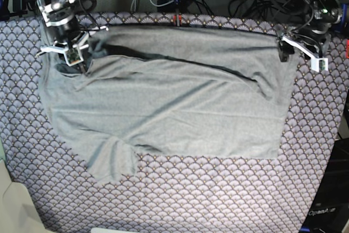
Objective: Fold the T-shirt properly
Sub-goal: 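Drag the grasped shoulder toward the hem with the right gripper, then move both grippers down to the shirt's hem corners, then close both grippers on the grey shirt's hem corners, then lift the hem and fold it toward the collar with both grippers, then lay the hem over the collar edge with both grippers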
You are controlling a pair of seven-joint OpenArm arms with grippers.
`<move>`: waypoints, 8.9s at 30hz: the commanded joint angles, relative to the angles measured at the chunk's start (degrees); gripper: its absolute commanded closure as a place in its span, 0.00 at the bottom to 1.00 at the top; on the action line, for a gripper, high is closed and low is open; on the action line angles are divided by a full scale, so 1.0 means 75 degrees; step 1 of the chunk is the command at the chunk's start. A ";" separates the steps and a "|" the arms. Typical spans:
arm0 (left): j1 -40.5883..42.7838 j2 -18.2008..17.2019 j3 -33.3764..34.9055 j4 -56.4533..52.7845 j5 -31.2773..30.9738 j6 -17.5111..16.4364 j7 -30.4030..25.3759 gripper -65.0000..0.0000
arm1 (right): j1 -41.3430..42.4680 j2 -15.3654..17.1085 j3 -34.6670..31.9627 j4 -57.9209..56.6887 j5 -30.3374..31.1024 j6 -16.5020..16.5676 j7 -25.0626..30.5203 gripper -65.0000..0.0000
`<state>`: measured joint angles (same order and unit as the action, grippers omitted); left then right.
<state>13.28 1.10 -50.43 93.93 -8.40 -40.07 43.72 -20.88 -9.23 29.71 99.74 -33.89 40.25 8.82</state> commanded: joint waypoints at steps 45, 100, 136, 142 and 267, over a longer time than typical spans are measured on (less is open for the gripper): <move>-0.1682 -0.0821 -0.0009 0.0188 -0.0069 0.0010 0.0424 0.25 | 0.3212 0.0370 0.0029 -0.1068 -0.1125 -0.0033 0.0154 0.98; -0.7250 -0.1630 0.2898 -0.9342 0.2123 0.3134 -0.4957 0.25 | 0.6026 0.2644 0.0604 -0.5674 -0.0153 -0.0033 -0.2518 0.39; -0.7192 -0.1583 0.2874 -1.0373 0.2088 0.3169 -0.5766 1.00 | 0.5861 0.2796 0.0873 -0.5674 -0.0153 -0.0033 -0.2518 0.40; -0.7285 -0.1583 0.2874 -0.9939 0.2088 0.3169 -0.5250 1.00 | 0.6049 0.2796 0.1201 -0.5674 -0.0153 -0.0033 -0.2518 0.39; 0.0474 -0.1536 0.1632 0.1477 -0.2132 0.3063 0.0506 1.00 | -0.0843 0.0487 0.2842 -0.0892 0.2133 -0.0033 0.1456 1.00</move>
<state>16.99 -9.54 -37.87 104.27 -24.49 -17.37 49.08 -26.85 -5.89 50.54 92.29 -18.98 40.69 18.55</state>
